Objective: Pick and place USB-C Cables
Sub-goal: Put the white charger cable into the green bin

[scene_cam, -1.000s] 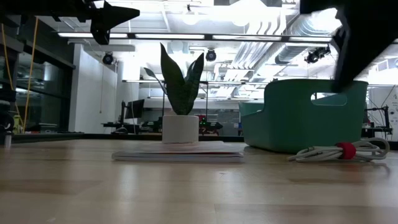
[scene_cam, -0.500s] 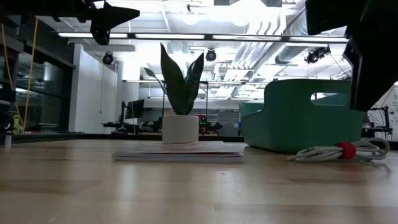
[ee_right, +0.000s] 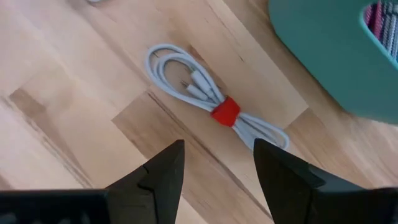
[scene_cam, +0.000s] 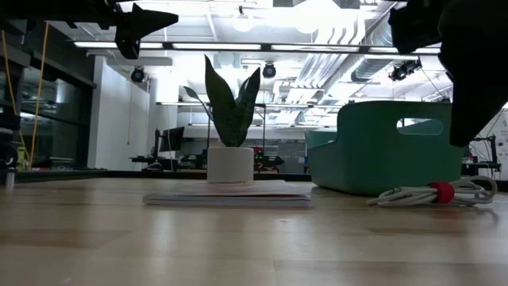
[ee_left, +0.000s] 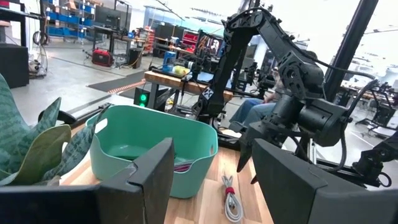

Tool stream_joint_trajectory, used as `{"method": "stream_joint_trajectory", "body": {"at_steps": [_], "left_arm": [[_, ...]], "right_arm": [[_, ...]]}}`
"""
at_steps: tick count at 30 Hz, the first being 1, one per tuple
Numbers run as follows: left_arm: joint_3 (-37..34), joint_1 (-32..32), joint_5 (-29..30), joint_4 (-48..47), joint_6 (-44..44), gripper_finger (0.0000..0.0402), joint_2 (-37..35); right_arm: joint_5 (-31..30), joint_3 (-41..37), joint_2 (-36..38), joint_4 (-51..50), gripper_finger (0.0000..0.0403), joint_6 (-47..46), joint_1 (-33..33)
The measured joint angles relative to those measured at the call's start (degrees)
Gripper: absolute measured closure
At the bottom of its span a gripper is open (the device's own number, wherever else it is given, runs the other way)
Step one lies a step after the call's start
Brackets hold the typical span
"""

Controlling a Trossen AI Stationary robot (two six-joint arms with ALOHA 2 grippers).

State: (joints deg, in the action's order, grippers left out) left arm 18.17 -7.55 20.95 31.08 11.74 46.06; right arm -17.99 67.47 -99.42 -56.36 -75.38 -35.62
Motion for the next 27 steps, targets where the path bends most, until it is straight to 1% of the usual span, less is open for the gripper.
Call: {"method": "stream_joint_trajectory", "body": {"at_steps": [5,10,13,17,20,27], "left_arm": [[0.0,0.0,0.0,-0.01,0.12,0.0206,0.0],[0.0,0.0,0.0,-0.01,0.12,0.0206,0.0],[0.0,0.0,0.0,-0.01,0.14,0.0206,0.0],[0.0,0.01,0.0,-0.01,0.14,0.0206,0.0],[0.0,0.02,0.0,-0.01,0.12,0.0206,0.0],[0.0,0.02,0.0,-0.01,0.12,0.0206,0.02]], "right_arm": [[0.02,-1.9,0.02,0.31,0.0219,-4.25,-0.02],[0.69,-4.07,0.02,2.06,0.0219,-5.71,0.0],[1.07,-5.63,0.02,5.55,0.0219,-4.93,0.0],[3.86,-8.95,0.02,13.91,0.0219,-0.86,0.38],[4.47,-11.06,0.02,18.38,0.0219,0.67,1.14],[4.12,-12.07,0.02,21.28,0.0219,1.61,2.4]]}}
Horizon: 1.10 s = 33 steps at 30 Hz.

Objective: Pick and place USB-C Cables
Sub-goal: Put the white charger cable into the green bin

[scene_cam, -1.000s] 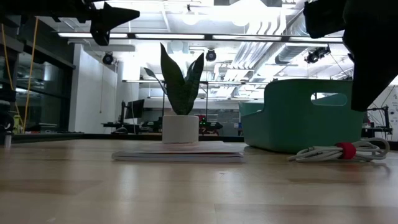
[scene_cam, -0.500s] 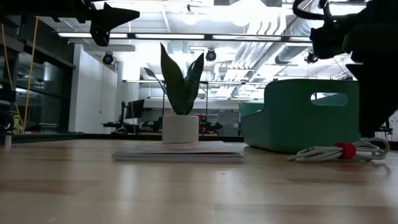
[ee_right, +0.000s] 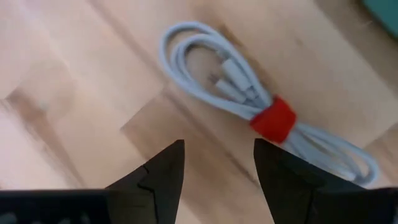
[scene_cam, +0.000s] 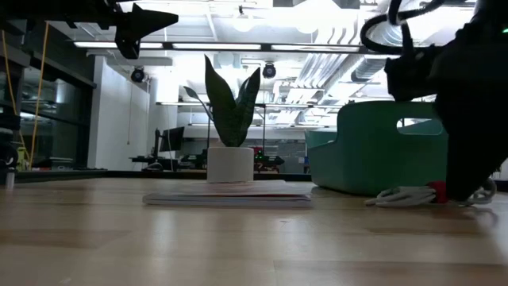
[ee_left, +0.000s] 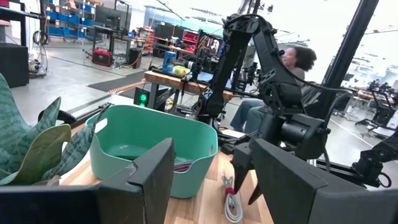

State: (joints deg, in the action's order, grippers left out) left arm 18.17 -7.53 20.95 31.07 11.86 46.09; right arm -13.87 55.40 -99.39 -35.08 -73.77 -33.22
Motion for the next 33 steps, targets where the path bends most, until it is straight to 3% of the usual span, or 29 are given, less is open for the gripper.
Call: {"method": "stream_joint_trajectory", "body": {"at_steps": [17,24,33], "left_arm": [[0.0,0.0,0.0,0.0,0.0,0.0206,0.04],[0.0,-0.02,0.0,0.0,0.0,0.0206,0.04],[0.0,0.0,0.01,0.0,0.0,0.0206,0.04]], "right_arm": [[-6.11,0.04,3.87,1.84,0.0219,2.48,-0.09],[-2.93,0.04,2.3,-2.09,0.0219,6.71,1.43],[-4.48,0.04,0.96,-2.06,0.0219,13.65,1.8]]}}
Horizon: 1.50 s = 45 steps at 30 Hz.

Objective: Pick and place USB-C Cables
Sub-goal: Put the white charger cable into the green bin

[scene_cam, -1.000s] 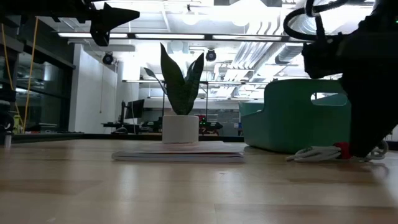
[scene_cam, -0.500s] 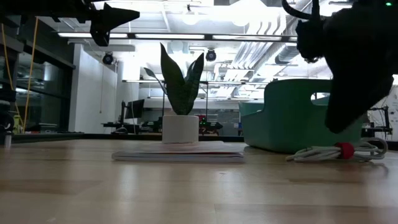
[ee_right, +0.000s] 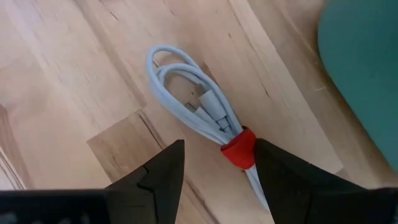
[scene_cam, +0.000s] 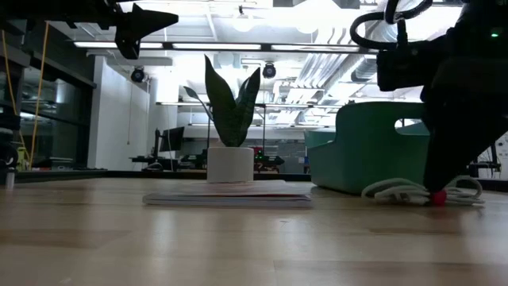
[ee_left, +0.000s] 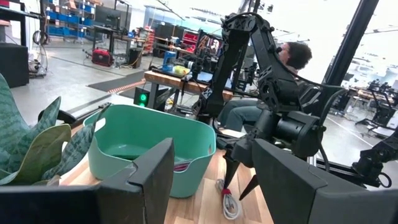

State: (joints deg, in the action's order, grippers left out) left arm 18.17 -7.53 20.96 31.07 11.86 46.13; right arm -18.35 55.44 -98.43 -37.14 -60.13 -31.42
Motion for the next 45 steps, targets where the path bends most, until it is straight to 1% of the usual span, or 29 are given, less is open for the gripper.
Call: {"method": "stream_joint_trajectory", "body": {"at_steps": [3,14,23,25,28,31,34,35,36,41,45], "left_arm": [[0.0,0.0,0.0,0.01,0.0,0.0206,0.0],[0.0,0.0,-0.01,0.02,0.03,0.0206,0.0],[0.0,0.0,-0.01,0.0,0.04,0.0206,0.0],[0.0,0.0,-0.01,0.02,0.09,0.0206,0.0],[0.0,0.0,-0.01,0.01,0.14,0.0206,0.0],[0.0,0.0,-0.01,0.01,0.15,0.0206,0.0],[0.0,0.0,-0.01,0.01,0.15,0.0206,0.0],[0.0,0.0,-0.01,0.01,0.15,0.0206,0.0],[0.0,0.0,-0.01,0.0,0.15,0.0206,0.0],[0.0,0.0,-0.01,0.02,0.15,0.0206,0.0],[0.0,0.0,-0.01,0.02,0.15,0.0206,0.0]], "right_arm": [[0.14,0.0,0.0,-0.11,0.0219,0.94,0.0],[0.47,0.0,-0.64,-0.41,0.0219,11.1,-0.09],[0.32,0.0,-1.03,-1.01,0.0223,9.72,-0.09],[0.33,0.0,-1.03,-1.14,0.0233,9.63,-0.09],[0.32,0.0,-1.03,-1.54,0.0266,8.85,-0.09],[0.32,0.0,-1.03,-2.14,0.0315,7.84,-0.09],[0.32,0.04,-1.01,-2.45,0.0374,7.68,-0.11],[0.33,0.04,-1.01,-2.46,0.0386,7.68,-0.12],[0.35,0.04,-1.01,-2.46,0.0392,7.68,-0.12],[0.43,0.04,-1.01,-2.46,0.0381,7.64,-0.11],[0.32,0.04,-1.01,-2.46,0.0398,7.66,-0.13]]}}
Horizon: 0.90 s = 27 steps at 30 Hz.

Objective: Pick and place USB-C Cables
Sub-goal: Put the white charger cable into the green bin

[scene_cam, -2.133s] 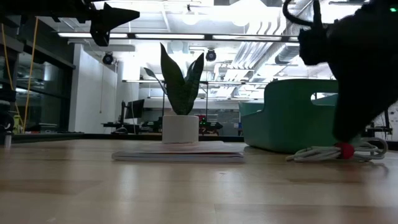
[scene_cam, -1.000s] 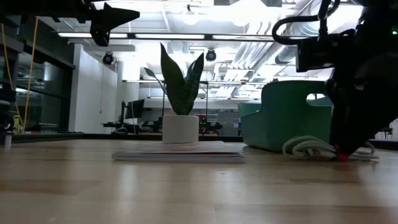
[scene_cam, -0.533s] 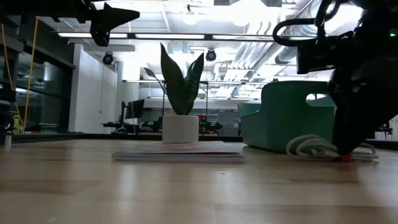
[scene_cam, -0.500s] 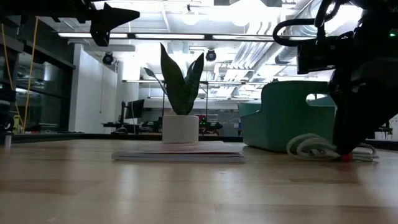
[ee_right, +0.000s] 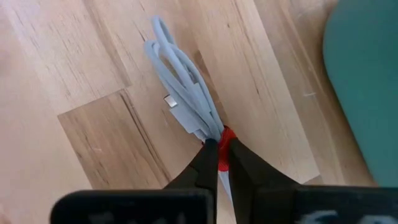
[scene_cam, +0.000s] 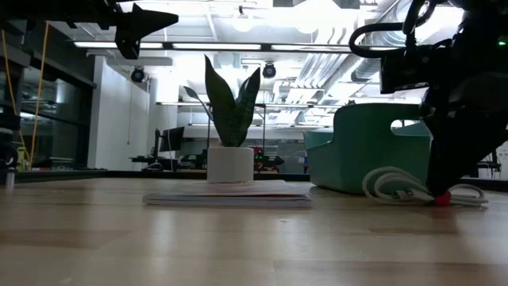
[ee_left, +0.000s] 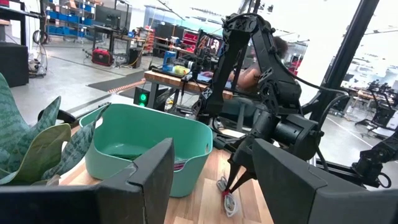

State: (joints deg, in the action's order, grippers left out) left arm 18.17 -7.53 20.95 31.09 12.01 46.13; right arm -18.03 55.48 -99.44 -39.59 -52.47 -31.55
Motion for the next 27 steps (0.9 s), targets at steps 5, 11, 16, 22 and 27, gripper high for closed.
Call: {"method": "stream_joint_trajectory", "body": {"at_steps": [5,11,16,22,27], "left_arm": [[0.0,0.0,0.0,-0.01,0.0,0.0206,0.0],[0.0,-0.01,0.0,0.0,-0.02,0.0206,0.0],[0.0,0.0,0.0,0.0,-0.02,0.0206,0.0],[0.0,0.0,0.0,-0.27,0.0,0.0206,0.0],[0.0,-0.02,-0.01,-0.45,0.0,0.0206,0.0]], "right_arm": [[-0.81,0.0,0.17,-0.02,0.0399,0.38,-0.29],[-3.57,2.99,0.4,-1.55,0.0401,1.79,-2.5],[-4.4,5.93,0.44,-2.75,0.0402,3.85,-4.21],[-6.93,7.34,2.42,-8.6,0.0403,2.43,-6.79],[-11.29,7.34,7.21,-9.8,0.0403,-0.32,-10.3]]}}
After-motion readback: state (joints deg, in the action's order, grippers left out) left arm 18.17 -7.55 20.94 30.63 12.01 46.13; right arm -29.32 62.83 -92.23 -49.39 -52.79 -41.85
